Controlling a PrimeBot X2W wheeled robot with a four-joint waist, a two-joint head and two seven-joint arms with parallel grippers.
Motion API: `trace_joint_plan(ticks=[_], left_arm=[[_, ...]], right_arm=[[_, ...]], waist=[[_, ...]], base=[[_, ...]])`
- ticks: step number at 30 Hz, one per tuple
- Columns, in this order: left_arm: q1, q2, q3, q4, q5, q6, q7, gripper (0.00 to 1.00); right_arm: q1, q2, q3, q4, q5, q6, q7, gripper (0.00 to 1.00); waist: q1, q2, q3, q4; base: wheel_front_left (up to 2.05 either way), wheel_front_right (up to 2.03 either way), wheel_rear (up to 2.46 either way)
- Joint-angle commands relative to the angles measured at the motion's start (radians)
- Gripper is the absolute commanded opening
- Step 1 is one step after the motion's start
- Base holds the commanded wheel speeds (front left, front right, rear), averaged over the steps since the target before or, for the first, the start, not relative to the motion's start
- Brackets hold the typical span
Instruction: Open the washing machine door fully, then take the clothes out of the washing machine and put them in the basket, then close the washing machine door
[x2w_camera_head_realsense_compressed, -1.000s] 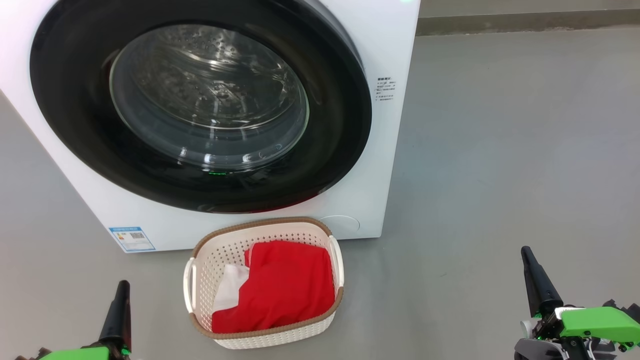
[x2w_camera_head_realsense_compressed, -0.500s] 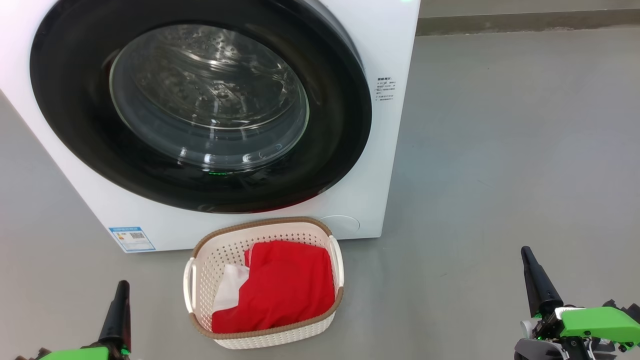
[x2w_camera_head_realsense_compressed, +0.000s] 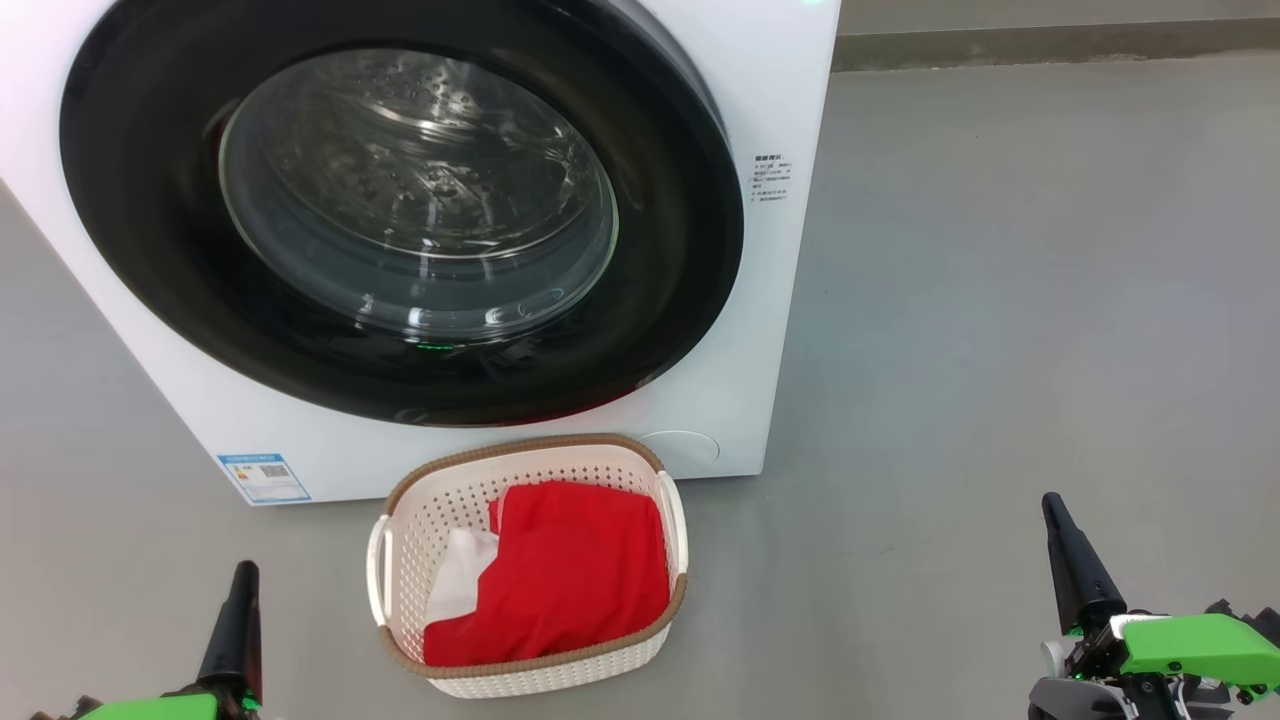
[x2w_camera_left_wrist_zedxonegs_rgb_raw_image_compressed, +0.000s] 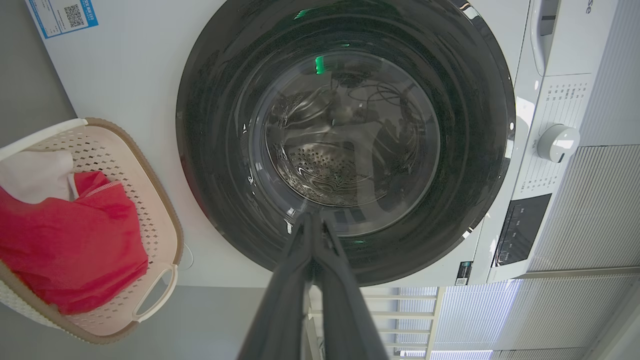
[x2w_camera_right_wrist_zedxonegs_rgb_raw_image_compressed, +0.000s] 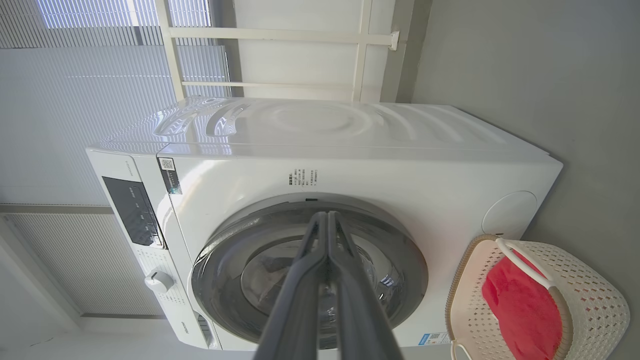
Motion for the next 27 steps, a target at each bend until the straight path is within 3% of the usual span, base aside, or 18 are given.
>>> trace_joint_plan(ticks=[1, 27], left_arm=[[-0.039, 0.016, 0.035, -0.019, -0.002, -0.012, 0.006, 0.0], [-0.039, 0.016, 0.036, -0.019, -0.001, -0.012, 0.007, 0.0]], right_arm=[[-0.008, 0.001, 0.015, -0.03, 0.003, 0.002, 0.006, 0.0], [-0.008, 0.004, 0.011, -0.03, -0.001, 0.002, 0.01, 0.0]], waist=[[0.0, -0.0001, 0.0, 0.0], [0.0, -0.0001, 0.0, 0.0]], base=[[0.0, 0.0, 0.0], [0.0, 0.0, 0.0]])
